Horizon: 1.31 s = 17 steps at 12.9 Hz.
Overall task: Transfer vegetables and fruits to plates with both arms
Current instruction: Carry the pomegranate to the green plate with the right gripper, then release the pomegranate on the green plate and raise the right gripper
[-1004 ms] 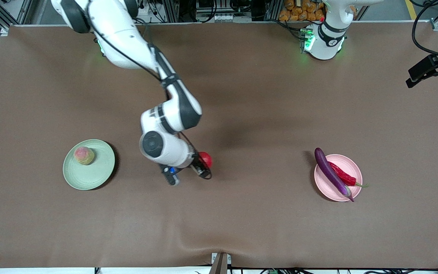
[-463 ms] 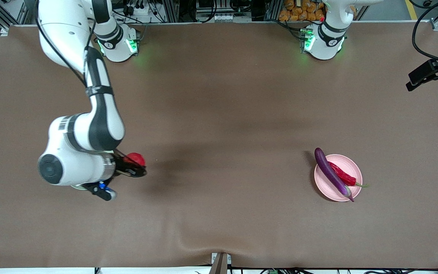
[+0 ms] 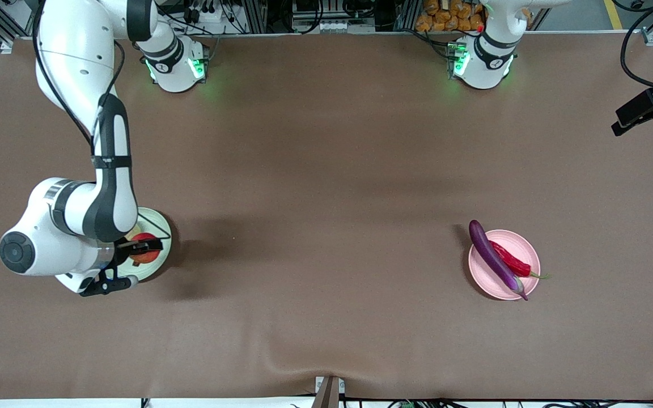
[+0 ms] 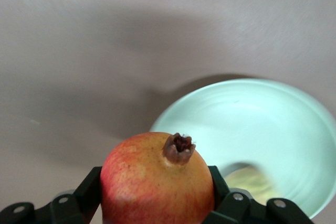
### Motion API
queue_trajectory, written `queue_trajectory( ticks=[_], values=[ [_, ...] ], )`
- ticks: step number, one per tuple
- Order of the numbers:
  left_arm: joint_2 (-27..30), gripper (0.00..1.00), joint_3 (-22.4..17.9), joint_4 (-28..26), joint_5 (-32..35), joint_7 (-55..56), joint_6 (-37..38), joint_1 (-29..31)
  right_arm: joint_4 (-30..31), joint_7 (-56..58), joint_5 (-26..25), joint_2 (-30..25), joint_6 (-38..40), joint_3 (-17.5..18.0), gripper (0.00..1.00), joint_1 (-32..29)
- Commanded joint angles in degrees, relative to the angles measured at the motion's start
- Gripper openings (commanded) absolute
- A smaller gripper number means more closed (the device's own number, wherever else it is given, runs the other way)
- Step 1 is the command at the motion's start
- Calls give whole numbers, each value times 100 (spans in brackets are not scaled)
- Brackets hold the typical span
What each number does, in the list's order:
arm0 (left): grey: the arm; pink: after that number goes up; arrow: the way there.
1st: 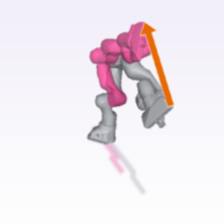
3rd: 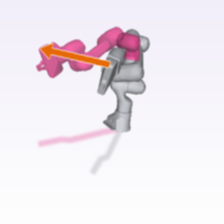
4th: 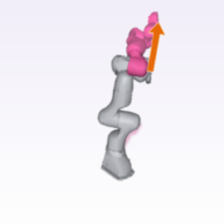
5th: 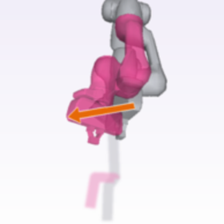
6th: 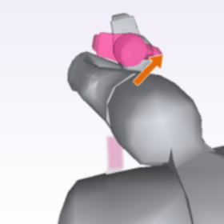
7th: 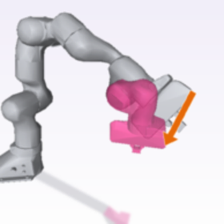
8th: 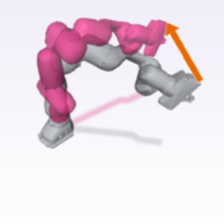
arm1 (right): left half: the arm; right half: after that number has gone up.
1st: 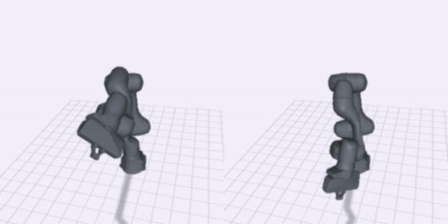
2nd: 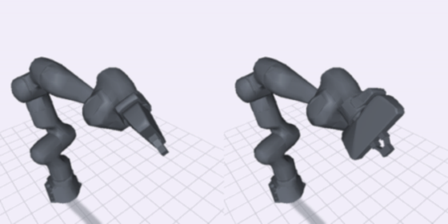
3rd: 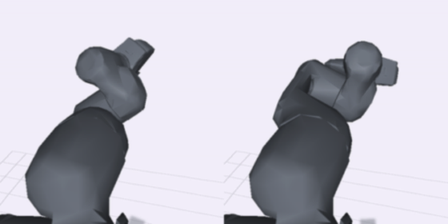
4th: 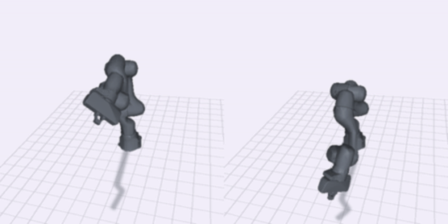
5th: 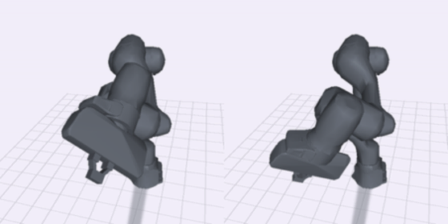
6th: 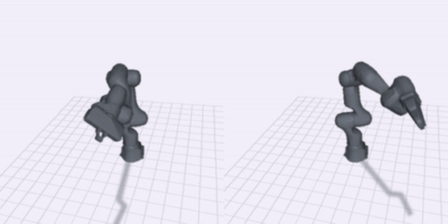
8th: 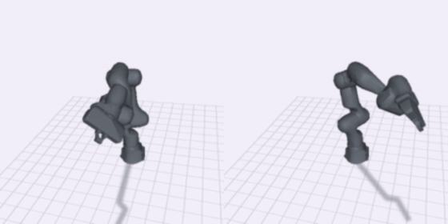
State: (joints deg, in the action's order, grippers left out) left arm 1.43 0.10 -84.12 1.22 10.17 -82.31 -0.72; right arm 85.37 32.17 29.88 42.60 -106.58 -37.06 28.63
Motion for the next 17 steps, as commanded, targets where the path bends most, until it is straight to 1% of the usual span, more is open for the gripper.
queue_trajectory(
  ticks=[1,2,3,4,5,6,7,9,11,12,13,15,17],
  values=[
    [59,100,34,36,1,2,31,46,479,1420,-79,-103,-677,-38,30,-85],
    [50,100,34,27,1,11,31,46,611,1876,-61,-77,-967,-38,34,-147],
    [50,100,34,27,1,11,31,46,743,2246,-18,-76,-1231,-29,44,-165],
    [50,100,34,27,1,11,31,46,805,2328,9,-76,-1303,-29,66,-165],
    [59,100,34,27,1,11,31,54,806,2311,18,-85,-1269,-29,98,-156],
    [59,100,34,27,1,11,31,55,806,2259,27,-120,-1173,-29,100,-156],
    [59,100,34,36,1,11,31,55,806,1954,27,-164,-920,-29,100,-130],
    [59,100,34,36,1,11,31,55,753,866,9,-488,-304,49,100,-130],
    [85,100,34,27,1,29,40,55,718,-22,-70,-874,83,435,100,-296],
    [94,100,34,27,1,29,40,55,718,-383,-131,-1085,224,689,100,-471],
    [94,100,34,27,1,29,40,55,727,-718,-306,-1313,339,1005,100,-664],
    [94,100,34,18,1,29,40,55,727,-1552,-823,-1832,698,1795,100,-1217],
    [94,100,34,18,1,29,40,90,735,-2151,-1438,-2394,1015,2604,100,-1867]
  ],
)
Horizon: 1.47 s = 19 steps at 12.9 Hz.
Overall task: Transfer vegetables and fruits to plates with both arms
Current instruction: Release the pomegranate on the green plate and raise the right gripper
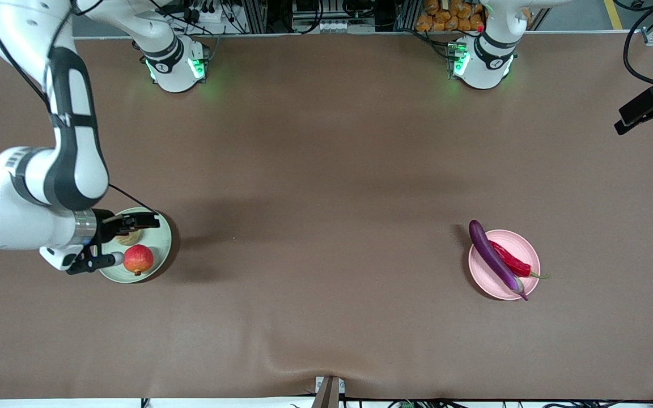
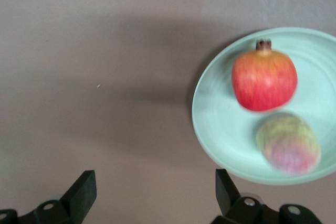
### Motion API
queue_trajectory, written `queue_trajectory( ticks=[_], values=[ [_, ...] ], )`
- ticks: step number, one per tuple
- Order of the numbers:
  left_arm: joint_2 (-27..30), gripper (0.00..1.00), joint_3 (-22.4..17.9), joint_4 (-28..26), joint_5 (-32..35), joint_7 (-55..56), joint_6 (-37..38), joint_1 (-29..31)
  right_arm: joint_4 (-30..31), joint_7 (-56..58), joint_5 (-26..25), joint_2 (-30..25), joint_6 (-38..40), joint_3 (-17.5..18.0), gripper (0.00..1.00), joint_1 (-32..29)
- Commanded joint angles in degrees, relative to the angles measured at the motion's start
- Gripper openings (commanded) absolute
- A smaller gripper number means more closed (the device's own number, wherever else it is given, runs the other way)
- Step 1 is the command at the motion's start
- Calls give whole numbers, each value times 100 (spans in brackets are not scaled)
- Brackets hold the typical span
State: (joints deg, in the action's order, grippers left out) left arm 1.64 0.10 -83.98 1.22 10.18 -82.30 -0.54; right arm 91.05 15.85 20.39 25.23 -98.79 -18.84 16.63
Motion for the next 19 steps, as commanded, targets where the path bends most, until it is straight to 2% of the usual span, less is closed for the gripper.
queue_trajectory(
  ticks=[1,3,4,6,8,12,19],
  values=[
    [73,100,34,4,1,28,39,72,167,-730,-893,-999,315,1177,100,-1001],
    [64,100,34,4,1,11,39,72,159,-1160,-1352,-1607,622,1846,100,-1590],
    [47,100,34,13,1,11,39,63,159,-1276,-1510,-1870,807,1936,100,-1636],
    [38,100,51,5,10,19,39,54,159,-1295,-1888,-2372,1141,1955,100,-1558],
    [55,100,78,4,1,28,47,54,150,-1295,-2048,-2681,1361,1911,100,-1496],
    [56,100,87,13,1,11,100,28,-350,-1575,-2136,-2734,2151,1613,100,-1505],
    [47,100,78,75,10,2,109,45,-527,-1585,-2083,-2708,2206,1550,100,-1549]
  ],
)
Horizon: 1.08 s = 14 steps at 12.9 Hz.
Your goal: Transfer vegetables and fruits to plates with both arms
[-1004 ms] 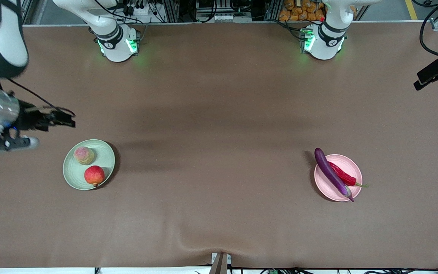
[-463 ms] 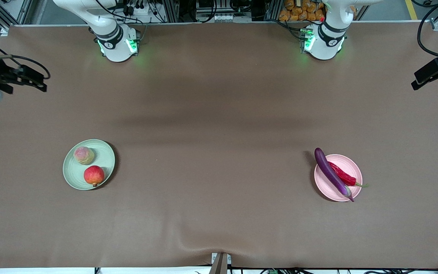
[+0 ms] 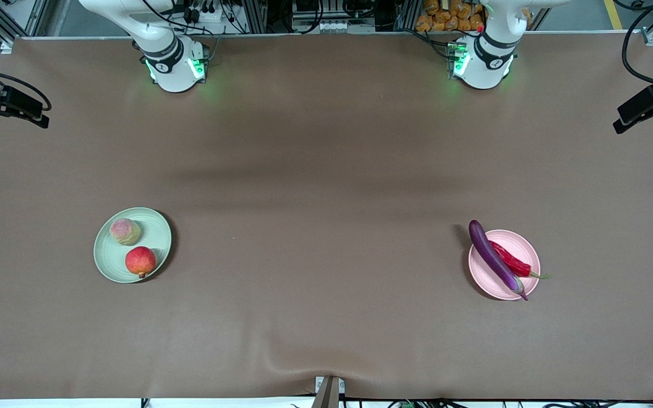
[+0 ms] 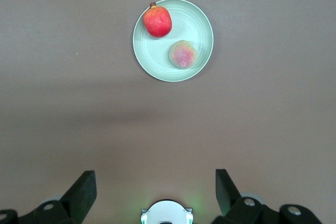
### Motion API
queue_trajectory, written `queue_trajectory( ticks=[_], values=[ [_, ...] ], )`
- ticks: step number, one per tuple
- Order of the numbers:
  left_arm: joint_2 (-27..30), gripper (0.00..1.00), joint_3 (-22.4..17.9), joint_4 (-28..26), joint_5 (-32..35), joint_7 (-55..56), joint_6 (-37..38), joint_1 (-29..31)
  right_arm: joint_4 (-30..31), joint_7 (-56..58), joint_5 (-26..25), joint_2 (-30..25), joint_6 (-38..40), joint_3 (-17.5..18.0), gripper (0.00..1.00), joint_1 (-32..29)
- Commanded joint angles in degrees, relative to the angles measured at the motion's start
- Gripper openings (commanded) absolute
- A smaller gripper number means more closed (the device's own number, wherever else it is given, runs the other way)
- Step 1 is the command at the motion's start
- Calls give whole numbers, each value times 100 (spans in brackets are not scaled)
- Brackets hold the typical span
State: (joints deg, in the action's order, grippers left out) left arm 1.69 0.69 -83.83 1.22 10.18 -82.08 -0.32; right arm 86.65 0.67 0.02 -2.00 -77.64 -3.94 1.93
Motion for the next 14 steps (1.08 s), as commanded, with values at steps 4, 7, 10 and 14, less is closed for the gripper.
queue_trajectory(
  ticks=[4,7,10,14],
  values=[
    [34,100,28,121,10,-24,113,6,-157,-67,-37,33,108,51,100,-62],
    [34,100,28,121,10,-59,192,6,-157,-67,-46,24,108,51,100,-26],
    [42,100,28,121,10,-60,245,-3,-262,-58,-99,59,100,60,100,-44],
    [34,100,36,121,10,-68,245,-21,-316,-67,-99,103,108,60,100,-53]
  ],
)
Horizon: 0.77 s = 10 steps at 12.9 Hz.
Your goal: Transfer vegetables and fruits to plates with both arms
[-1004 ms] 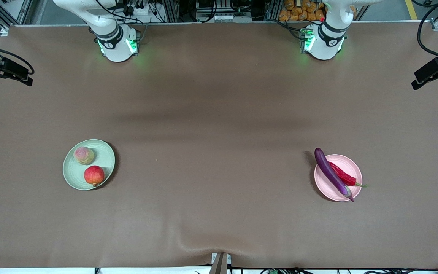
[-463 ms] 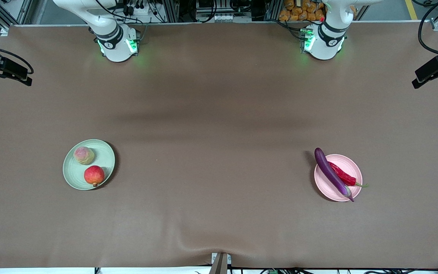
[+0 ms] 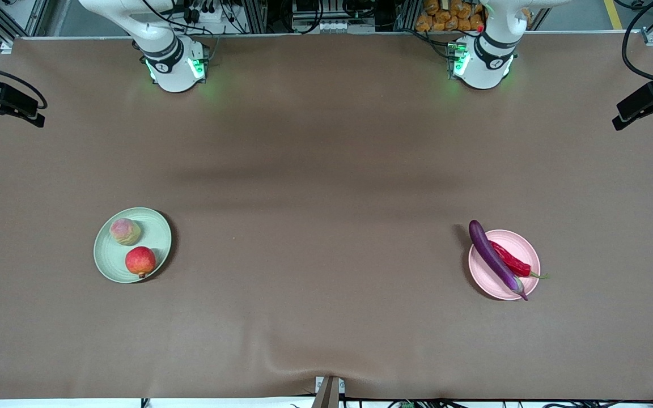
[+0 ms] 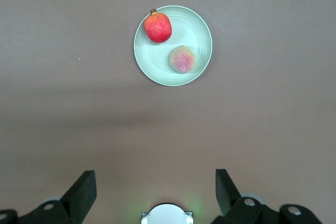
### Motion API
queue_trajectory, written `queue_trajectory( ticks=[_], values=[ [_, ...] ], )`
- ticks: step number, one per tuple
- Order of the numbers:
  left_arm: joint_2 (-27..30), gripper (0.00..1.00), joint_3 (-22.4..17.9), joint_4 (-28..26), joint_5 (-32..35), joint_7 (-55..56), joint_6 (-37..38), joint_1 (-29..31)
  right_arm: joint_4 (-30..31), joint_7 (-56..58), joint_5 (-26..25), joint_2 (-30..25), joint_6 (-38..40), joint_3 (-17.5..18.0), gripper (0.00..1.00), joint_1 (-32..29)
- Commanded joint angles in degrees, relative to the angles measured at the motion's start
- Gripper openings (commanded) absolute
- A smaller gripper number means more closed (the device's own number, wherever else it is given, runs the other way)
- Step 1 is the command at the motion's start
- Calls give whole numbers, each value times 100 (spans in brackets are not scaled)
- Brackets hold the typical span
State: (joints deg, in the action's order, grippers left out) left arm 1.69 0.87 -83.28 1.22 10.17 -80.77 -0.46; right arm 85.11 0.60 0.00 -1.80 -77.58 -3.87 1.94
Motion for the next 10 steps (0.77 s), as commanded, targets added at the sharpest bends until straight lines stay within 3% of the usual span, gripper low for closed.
queue_trajectory(
  ticks=[1,10],
  values=[
    [42,100,19,58,10,-68,114,-15,-161,-69,-71,92,103,53,100,-53],
    [25,100,352,23,-52,406,123,2,-161,-69,17,110,103,-17,100,-62]
  ],
)
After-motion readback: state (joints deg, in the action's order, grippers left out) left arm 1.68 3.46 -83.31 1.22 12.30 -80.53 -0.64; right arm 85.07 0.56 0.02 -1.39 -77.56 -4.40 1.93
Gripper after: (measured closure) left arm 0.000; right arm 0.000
